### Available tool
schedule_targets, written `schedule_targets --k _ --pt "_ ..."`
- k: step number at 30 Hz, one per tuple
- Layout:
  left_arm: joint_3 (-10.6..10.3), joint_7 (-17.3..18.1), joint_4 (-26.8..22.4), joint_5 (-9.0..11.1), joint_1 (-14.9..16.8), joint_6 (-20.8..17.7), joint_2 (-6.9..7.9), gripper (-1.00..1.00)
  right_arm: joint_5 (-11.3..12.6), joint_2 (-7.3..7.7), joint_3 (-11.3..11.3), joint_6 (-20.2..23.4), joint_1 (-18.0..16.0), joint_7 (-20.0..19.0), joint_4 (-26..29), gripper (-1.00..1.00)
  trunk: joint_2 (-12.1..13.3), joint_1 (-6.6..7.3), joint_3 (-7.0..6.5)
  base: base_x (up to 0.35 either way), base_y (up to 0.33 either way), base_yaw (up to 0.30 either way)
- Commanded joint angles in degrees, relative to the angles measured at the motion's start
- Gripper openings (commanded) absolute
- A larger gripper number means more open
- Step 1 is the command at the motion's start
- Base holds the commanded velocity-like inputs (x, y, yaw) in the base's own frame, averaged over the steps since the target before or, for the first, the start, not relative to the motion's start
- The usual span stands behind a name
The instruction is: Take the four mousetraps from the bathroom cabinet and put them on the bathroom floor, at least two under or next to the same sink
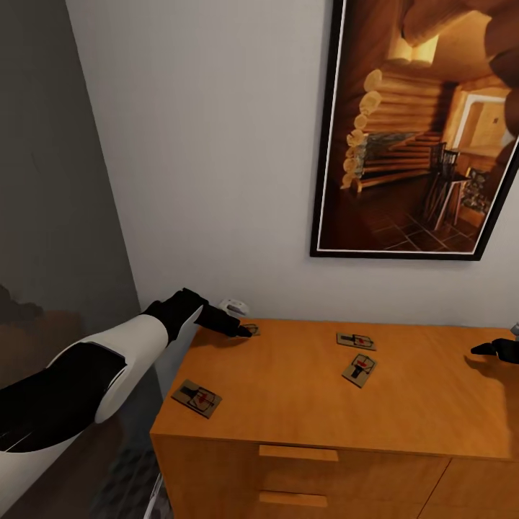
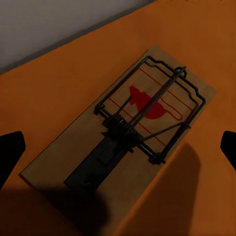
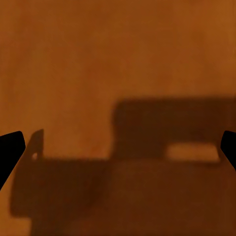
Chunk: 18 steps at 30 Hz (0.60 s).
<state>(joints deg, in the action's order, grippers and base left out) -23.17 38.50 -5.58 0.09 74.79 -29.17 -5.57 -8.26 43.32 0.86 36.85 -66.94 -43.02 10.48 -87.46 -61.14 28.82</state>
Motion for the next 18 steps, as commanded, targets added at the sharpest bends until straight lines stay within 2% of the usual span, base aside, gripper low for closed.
schedule_targets --k 1,18 --pt "-1.0 0.1 0.2 -0.7 0.0 -0.4 0.02 1.0 -0.5 0.01 0.1 0.2 0.0 -0.4 0.1 1.0 0.0 0.0 0.08 0.0 0.0 0.0" --pt "-1.1 0.1 0.1 -0.8 0.0 -0.4 0.03 1.0 -0.5 0.01 0.1 0.2 0.0 -0.4 0.1 1.0 0.0 0.0 0.08 0.0 0.0 0.0"
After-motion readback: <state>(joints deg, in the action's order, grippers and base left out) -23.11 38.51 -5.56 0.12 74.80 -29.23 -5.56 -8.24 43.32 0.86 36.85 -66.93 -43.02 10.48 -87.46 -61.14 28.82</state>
